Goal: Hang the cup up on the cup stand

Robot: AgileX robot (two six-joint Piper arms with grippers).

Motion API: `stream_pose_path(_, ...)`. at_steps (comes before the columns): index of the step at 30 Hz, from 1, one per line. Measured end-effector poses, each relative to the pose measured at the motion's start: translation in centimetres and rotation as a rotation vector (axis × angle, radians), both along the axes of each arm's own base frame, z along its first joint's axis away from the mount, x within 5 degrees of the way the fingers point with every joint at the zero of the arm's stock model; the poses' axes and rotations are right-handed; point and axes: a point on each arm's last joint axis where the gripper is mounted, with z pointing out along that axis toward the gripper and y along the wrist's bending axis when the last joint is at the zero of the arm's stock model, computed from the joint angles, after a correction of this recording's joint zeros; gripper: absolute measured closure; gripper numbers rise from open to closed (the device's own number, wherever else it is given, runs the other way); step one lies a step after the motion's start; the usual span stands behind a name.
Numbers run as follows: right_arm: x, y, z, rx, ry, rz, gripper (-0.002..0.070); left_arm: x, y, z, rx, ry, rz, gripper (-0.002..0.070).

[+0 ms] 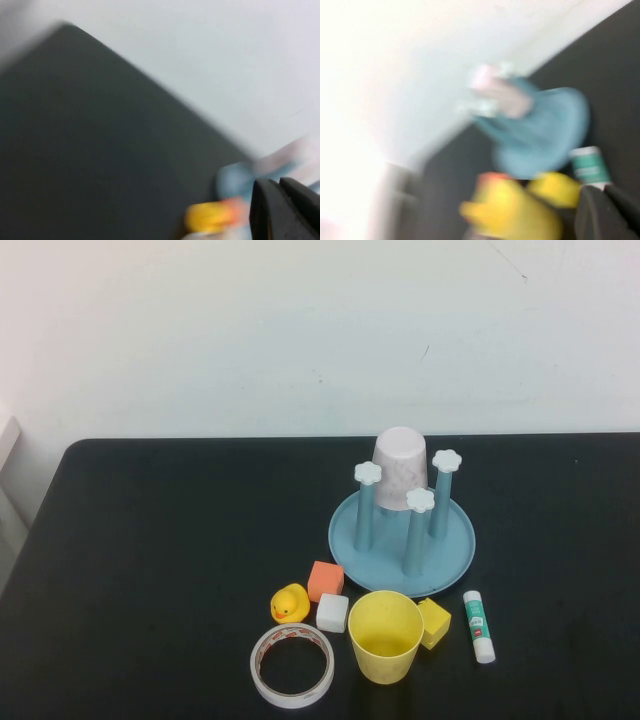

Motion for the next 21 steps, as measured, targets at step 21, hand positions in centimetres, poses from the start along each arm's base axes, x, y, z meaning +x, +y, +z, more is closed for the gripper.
stream_pose_path(21, -0.4, 1.1, 0.2, 0.042, -0.003, 0.122, 0.0666, -0.1, -0.5, 3.5, -0.100, -0.122, -0.041, 0.0676)
